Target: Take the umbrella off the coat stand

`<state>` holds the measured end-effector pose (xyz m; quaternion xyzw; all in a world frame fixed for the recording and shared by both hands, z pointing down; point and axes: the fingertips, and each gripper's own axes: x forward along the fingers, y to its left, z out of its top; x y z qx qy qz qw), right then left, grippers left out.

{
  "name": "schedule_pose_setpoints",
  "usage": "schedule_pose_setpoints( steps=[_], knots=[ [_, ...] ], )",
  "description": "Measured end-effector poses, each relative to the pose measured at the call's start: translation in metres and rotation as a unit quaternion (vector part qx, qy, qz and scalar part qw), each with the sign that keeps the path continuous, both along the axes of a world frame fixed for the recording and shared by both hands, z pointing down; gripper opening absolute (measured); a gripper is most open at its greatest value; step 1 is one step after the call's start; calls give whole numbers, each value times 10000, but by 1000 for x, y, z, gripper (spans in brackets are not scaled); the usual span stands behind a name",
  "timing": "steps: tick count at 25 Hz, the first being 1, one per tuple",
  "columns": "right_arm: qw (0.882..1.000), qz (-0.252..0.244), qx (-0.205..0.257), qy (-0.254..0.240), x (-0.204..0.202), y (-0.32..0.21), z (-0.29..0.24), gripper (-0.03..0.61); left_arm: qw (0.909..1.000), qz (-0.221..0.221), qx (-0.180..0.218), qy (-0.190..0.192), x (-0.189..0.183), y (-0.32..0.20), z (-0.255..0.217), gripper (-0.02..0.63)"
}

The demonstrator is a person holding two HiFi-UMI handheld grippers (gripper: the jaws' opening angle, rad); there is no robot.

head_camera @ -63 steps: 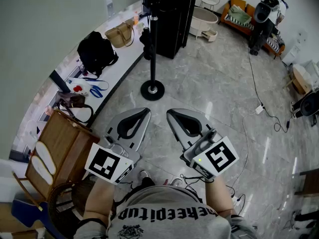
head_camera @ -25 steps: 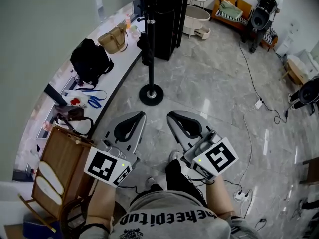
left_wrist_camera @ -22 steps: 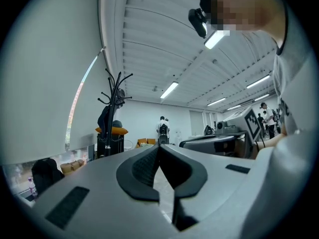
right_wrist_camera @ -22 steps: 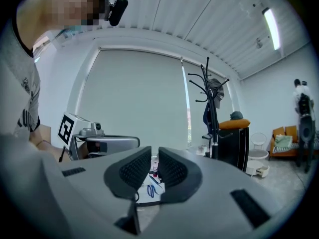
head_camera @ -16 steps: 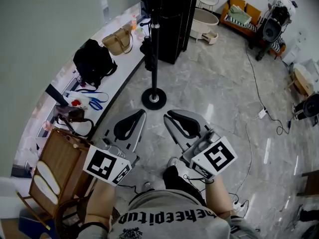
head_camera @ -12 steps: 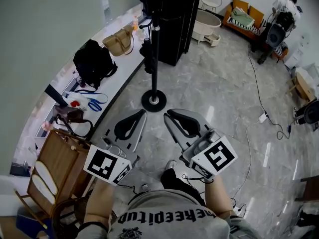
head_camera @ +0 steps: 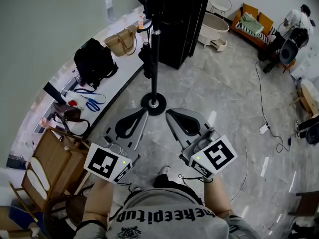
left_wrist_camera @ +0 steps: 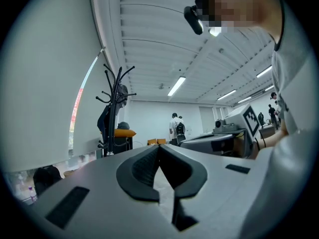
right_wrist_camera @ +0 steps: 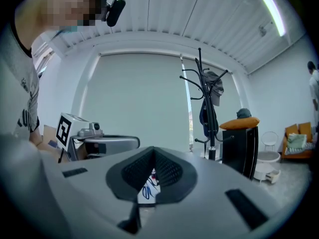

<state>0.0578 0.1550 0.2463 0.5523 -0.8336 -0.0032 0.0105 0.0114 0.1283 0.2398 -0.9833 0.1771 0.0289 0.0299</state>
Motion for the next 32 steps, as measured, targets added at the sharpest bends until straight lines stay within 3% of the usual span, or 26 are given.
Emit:
schedule_pose_setpoints(
  steps=[18,32],
  knots=[
    [9993,-359,9,-77,47,-20,12,11,9993,-375,75,25,50,-14,3,15],
    [9998,115,-72,-109,43,-79,13,11,10000,50,-29,-17,46,-76,6,15]
  ],
)
